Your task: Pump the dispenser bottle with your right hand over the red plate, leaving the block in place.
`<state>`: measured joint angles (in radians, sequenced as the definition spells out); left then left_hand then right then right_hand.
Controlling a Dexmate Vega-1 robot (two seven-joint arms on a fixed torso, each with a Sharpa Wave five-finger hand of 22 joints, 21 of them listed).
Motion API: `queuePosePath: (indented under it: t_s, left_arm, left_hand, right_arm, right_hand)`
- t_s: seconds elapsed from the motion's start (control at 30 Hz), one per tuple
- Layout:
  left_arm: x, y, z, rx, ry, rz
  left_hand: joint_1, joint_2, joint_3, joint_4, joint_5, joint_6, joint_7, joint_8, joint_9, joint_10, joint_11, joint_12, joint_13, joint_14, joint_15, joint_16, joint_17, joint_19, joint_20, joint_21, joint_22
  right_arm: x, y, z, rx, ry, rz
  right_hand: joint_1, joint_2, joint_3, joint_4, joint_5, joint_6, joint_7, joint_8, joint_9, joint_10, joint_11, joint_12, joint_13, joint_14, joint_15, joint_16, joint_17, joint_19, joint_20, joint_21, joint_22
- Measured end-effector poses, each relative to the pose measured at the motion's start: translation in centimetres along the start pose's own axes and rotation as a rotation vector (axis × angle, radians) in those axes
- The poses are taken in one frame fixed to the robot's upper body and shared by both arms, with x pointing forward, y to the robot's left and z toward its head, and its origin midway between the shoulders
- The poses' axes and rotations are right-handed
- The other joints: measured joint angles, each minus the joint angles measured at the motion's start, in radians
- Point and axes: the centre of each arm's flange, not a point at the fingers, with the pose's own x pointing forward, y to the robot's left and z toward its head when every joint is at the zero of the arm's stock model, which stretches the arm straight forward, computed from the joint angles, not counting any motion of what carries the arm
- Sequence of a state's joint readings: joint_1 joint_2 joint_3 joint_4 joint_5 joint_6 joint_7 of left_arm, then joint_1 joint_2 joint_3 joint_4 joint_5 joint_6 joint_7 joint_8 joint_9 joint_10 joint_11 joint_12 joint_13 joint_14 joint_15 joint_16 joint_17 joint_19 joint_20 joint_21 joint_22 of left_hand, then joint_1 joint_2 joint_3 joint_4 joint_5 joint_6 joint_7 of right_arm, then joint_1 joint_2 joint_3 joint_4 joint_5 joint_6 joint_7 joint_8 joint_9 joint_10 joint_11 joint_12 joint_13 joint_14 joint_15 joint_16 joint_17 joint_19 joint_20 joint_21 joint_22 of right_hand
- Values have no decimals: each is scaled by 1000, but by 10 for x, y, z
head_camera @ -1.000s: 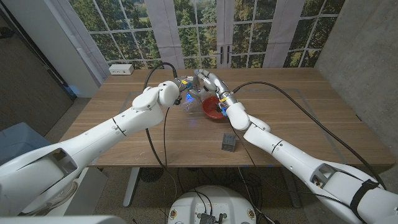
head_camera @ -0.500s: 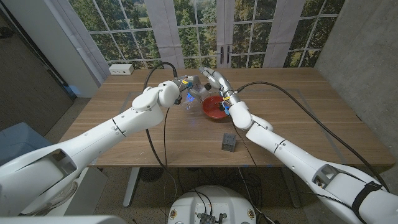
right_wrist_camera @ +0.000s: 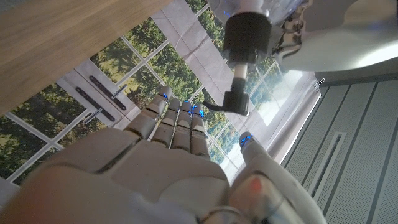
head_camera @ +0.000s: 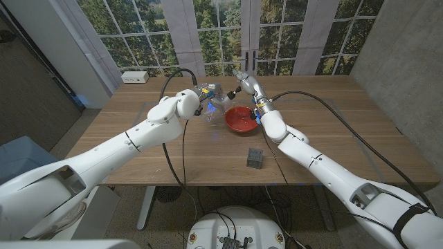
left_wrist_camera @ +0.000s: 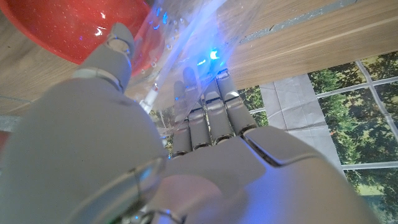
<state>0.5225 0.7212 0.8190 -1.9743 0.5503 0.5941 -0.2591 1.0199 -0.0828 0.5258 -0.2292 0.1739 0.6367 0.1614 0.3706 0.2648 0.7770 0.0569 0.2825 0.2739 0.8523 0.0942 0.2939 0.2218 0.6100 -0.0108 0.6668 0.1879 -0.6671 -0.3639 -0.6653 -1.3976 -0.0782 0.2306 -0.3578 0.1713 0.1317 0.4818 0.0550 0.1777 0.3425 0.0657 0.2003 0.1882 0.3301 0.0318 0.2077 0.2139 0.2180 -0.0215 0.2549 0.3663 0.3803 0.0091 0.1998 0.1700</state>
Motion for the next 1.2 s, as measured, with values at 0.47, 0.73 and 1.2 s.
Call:
queuePosePath:
  t_s: [0.47, 0.73, 1.2]
  left_arm:
    - [1, 0, -2, -2, 6, 0]
    - [0, 0, -5, -11, 4, 12]
    - [-3, 0, -9, -26, 2, 53]
  left_hand:
    - [0, 0, -4, 4, 0, 0, 0, -4, 3, -2, -2, 0, 0, 3, -3, -1, -2, 0, 0, 0, 1]
    - [0, 0, -6, 6, -1, 0, 0, -4, 4, -4, -4, 0, 2, 3, -3, -1, -1, 0, 0, 7, 1]
    - [-1, 1, -8, 8, -1, 0, 0, -13, 15, -4, -4, 0, 7, 7, 0, -2, -1, -3, -3, 15, 1]
  right_arm:
    - [2, -14, -12, 84, 38, -11]
    - [3, -22, -20, 159, 66, -5]
    - [5, -39, -43, 351, 124, 6]
  right_hand:
    - [0, 0, -4, -4, 0, -5, -5, 0, 0, -4, 4, 0, 0, -6, 6, 0, 0, 0, 0, 0, 0]
    - [0, 0, -4, -4, 0, -5, -5, 0, 0, -4, 4, 0, 0, -6, 6, 0, 0, 7, 7, 0, 0]
    - [0, 0, -4, -4, 0, -5, -5, 0, 0, -9, 9, 0, 0, -11, 15, 0, 0, 5, 9, 0, 0]
